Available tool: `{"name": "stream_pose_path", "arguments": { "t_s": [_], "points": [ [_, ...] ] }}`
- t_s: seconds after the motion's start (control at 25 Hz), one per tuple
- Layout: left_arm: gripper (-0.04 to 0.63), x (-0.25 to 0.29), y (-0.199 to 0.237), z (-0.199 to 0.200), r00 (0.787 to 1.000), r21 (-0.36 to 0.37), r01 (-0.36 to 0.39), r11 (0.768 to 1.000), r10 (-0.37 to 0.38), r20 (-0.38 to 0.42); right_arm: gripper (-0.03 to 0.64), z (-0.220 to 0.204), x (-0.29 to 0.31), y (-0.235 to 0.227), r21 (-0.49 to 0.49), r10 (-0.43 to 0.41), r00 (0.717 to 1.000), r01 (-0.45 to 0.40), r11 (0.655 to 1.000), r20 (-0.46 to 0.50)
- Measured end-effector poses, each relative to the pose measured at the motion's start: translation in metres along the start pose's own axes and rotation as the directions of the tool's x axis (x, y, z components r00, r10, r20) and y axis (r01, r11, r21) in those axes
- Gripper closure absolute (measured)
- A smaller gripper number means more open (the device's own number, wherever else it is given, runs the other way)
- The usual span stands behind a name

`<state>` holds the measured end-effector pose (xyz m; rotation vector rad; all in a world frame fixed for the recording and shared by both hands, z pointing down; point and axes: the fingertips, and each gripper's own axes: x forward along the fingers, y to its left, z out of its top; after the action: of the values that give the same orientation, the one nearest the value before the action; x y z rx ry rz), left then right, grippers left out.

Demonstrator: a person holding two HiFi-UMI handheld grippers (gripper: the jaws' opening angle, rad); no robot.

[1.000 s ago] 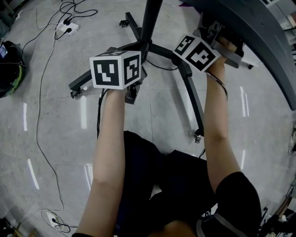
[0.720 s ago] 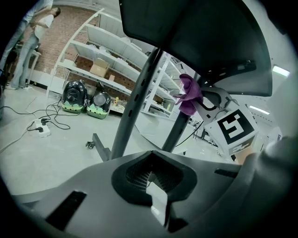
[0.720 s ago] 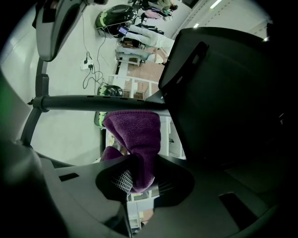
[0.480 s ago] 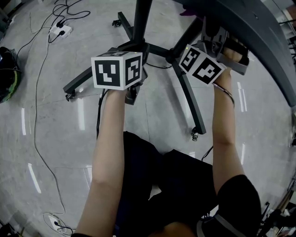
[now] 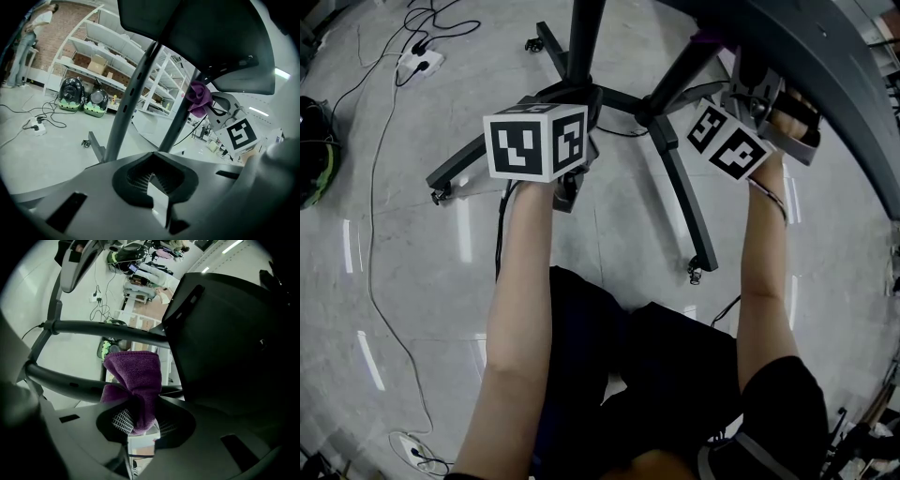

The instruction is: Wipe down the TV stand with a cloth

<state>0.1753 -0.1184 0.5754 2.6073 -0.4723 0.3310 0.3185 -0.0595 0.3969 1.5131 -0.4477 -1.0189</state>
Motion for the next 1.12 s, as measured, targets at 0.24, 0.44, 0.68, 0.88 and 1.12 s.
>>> {"name": "stream_pose_path", "arguments": {
  "t_s": [0.24, 0.44, 0.68, 0.88, 1.12],
  "points": [
    [0.588, 0.003, -0.002, -0.003, 1.0, 0.004, 0.001, 1.0, -0.001, -0.014, 0.511, 0.002, 0.001, 0.029, -0.027, 0.062, 0.998, -0.062, 0.998, 0.004],
    [0.588, 0.006, -0.002, -0.006, 1.0, 0.006, -0.002, 1.0, 0.002, -0.022, 0.511, 0.01, -0.001, 0.051, -0.039, 0.114, 0.993, -0.113, 0.993, 0.024],
    [0.588, 0.01, 0.0, -0.01, 0.999, 0.004, -0.009, 1.0, 0.009, -0.033, 0.511, 0.013, -0.006, 0.072, -0.044, 0.153, 0.987, -0.151, 0.988, 0.044],
    [0.588, 0.013, 0.0, -0.013, 0.999, 0.007, -0.008, 1.0, 0.008, -0.039, 0.511, 0.019, -0.012, 0.096, -0.049, 0.204, 0.977, -0.201, 0.978, 0.064],
    [0.588, 0.017, -0.004, -0.016, 0.999, 0.014, -0.003, 1.0, 0.004, -0.05, 0.511, 0.028, -0.02, 0.135, -0.072, 0.287, 0.954, -0.281, 0.957, 0.088]
  ]
}}
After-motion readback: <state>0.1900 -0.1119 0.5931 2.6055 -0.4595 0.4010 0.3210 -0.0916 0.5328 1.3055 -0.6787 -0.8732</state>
